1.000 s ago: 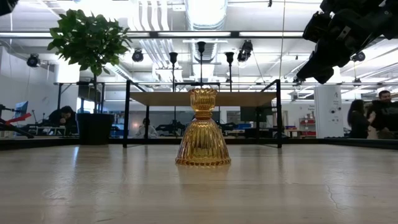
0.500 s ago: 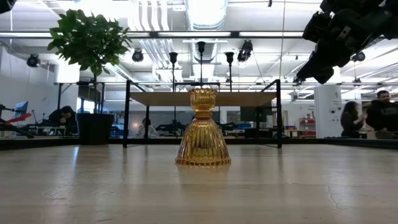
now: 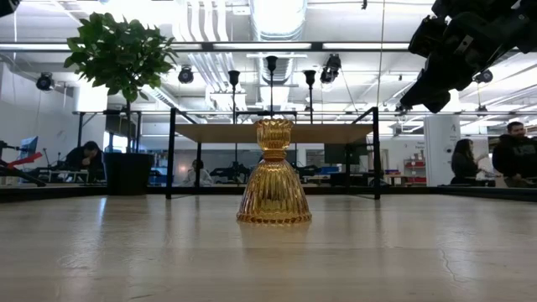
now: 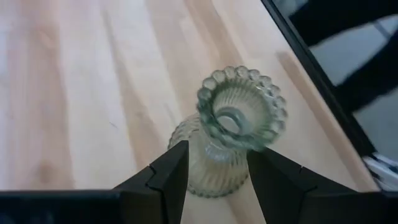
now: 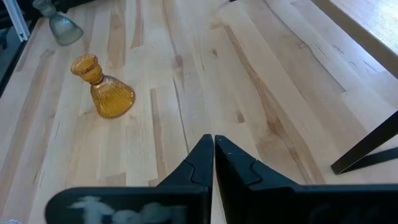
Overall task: Pick & Place candle stick holders
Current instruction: Put the green candle holder on the shelf
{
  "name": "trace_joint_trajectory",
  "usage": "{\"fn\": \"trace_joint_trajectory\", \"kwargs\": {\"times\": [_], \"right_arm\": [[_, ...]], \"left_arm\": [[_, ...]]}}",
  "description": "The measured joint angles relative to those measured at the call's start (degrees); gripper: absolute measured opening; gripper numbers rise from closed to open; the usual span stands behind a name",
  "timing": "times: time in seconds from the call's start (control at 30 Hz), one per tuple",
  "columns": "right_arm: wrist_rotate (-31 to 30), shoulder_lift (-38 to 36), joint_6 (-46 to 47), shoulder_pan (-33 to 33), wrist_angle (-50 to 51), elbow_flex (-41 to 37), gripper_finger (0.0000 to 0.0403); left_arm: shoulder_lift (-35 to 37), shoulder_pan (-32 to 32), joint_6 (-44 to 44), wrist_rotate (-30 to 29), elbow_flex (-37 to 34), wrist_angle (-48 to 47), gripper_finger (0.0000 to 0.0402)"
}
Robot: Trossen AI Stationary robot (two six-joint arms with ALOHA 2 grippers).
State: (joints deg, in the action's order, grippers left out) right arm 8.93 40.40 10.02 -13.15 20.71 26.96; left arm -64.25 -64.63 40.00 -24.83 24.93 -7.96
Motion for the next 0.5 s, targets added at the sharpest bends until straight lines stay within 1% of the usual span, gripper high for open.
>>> {"fn": "trace_joint_trajectory", "kwargs": {"times": [0.07,0.2,0.5], "right_arm": [[0.0,0.0,0.0,0.0,0.0,0.0,0.0013],[0.0,0.0,0.0,0.0,0.0,0.0,0.0013],[0.0,0.0,0.0,0.0,0.0,0.0,0.0013]], "left_arm": [[0.0,0.5,-1.2,-1.1,0.0,0.0,0.017],[0.0,1.2,-2.3,-0.2,0.0,0.0,0.0178],[0.0,2.2,-2.2,-0.1,0.0,0.7,0.0211]]}}
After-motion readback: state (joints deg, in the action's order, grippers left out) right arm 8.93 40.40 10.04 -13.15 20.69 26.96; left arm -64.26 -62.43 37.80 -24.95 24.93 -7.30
